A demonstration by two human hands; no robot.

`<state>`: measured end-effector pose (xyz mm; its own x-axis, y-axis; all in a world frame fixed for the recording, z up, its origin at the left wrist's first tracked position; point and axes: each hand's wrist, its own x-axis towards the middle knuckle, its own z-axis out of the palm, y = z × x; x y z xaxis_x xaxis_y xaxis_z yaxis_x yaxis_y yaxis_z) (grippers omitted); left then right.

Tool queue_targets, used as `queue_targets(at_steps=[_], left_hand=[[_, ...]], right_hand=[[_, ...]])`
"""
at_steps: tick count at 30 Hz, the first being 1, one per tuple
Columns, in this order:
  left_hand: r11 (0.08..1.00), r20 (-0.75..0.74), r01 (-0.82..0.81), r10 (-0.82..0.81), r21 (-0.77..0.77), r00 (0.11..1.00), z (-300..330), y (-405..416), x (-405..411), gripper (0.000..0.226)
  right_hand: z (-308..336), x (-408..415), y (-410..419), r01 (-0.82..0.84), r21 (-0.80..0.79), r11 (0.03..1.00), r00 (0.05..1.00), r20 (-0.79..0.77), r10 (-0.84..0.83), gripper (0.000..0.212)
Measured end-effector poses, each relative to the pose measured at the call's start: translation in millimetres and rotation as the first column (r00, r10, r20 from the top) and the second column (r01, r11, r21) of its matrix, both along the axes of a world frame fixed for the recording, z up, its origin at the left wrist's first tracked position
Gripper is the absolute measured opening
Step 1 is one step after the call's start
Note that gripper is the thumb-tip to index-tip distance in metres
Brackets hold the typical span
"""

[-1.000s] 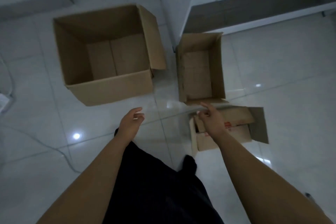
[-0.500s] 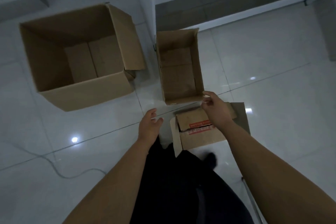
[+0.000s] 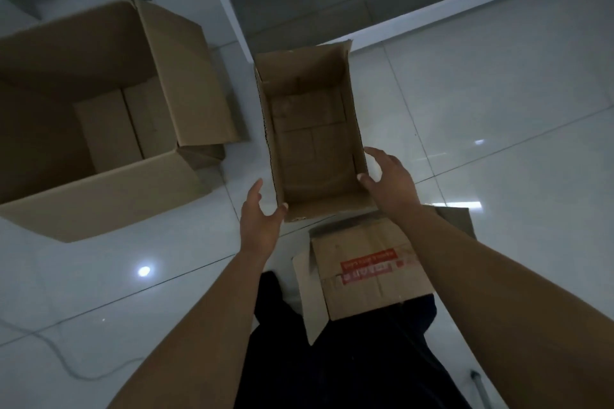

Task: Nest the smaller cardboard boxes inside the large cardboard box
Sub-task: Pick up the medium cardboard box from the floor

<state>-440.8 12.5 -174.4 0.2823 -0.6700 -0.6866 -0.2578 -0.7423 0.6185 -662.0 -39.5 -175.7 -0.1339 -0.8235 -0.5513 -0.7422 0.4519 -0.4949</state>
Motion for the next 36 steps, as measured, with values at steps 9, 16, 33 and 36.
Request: queue_targets(at_steps=[9, 16, 33, 36], left_hand=[[0.972, -0.002, -0.06, 0.061, -0.226, 0.998, -84.1, 6.6, -27.3, 0.062], [0.958, 0.022, -0.098, 0.108, -0.27, 0.994, -105.2, 2.4, -18.6, 0.061], [0.954, 0.328, 0.298, -0.269, -0.04, 0.906, -100.8, -81.7, 9.9, 0.062], [0.995, 0.143, -0.078, 0.087, -0.066, 0.986, -101.3, -44.4, -13.3, 0.073]], right_hand=[[-75.5, -12.8, -39.4, -0.182, 0.008, 0.983, 0.983, 0.02, 0.182, 0.076], [-87.1, -51.9, -37.4, -0.051, 0.022, 0.998, 0.999, -0.002, 0.051, 0.088], [-103.5, -50.1, 39.4, 0.435, 0.008, 0.9, 0.838, 0.361, -0.408, 0.09], [-101.3, -75.0, -0.6, 0.169, -0.235, 0.957, 0.986, 0.05, -0.162, 0.089]])
